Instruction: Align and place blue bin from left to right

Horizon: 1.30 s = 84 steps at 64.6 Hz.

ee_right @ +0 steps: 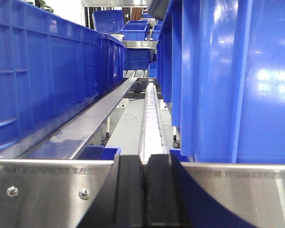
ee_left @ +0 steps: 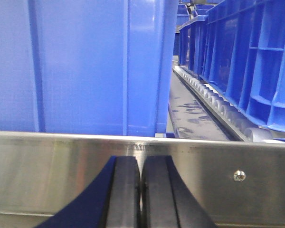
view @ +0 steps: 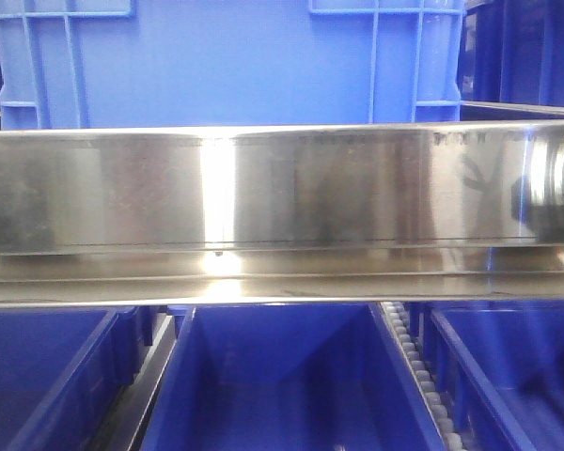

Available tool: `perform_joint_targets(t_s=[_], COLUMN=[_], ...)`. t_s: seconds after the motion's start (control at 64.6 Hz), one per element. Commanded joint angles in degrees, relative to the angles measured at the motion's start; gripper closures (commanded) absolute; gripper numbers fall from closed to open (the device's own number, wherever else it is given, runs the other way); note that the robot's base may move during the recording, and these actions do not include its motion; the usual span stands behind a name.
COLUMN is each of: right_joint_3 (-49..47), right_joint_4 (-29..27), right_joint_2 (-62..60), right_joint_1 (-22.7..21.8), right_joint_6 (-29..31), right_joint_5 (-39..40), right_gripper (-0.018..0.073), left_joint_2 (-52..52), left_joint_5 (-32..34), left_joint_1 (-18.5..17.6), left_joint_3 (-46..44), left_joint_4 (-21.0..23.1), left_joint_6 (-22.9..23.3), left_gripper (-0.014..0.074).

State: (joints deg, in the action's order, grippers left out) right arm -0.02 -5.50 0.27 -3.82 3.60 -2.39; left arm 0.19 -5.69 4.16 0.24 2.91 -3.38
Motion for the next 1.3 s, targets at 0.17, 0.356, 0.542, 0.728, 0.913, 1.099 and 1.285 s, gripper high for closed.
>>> perform_joint_targets(t_s=[0.17, 0.356, 0.542, 0.728, 0.913, 1.099, 1.285], right_joint_3=[0.02, 0.02, 0.02, -3.81, -18.52, -34.20, -44.85], right_joint_4=[-0.03, -0.03, -0.03, -0.03, -0.16, -0.16, -0.16], right_joint_2=[-0.27, -0.27, -0.27, -0.27, -0.27, 5.43, 12.95], right_joint_1=[0.09, 0.09, -0.01, -0.01, -0.01, -0.01, -0.01], right_joint_6=[0.44, 0.44, 0.44, 0.44, 0.44, 0.44, 0.44], right_joint_5=[3.37, 3.37, 4.13, 2.93, -10.85, -21.94, -25.48], right_gripper=[0.0648, 0.0648, 0.0648, 0.0648, 0.0648, 0.0630, 0.0269], left_joint_2=[-0.19, -0.19, -0.19, -0.19, -0.19, 1.01, 9.76], left_joint_5=[5.69, 8.84, 9.06, 15.32, 10.28, -1.41, -13.28], left_joint_1=[-0.22, -0.22, -0.22, -0.22, -1.10, -4.65, -10.13], left_joint_3=[-0.24, -0.24, -0.24, -0.24, -8.14, -21.56, -36.11], left_joint_4=[2.04, 2.14, 2.26, 6.33, 5.62, -1.95, -6.90], left_joint_6=[-0.11, -0.11, -0.11, -0.11, -0.11, -0.11, -0.11], left_gripper=[0.0595, 0.0595, 0.0595, 0.0595, 0.0538, 0.0342, 0.0216])
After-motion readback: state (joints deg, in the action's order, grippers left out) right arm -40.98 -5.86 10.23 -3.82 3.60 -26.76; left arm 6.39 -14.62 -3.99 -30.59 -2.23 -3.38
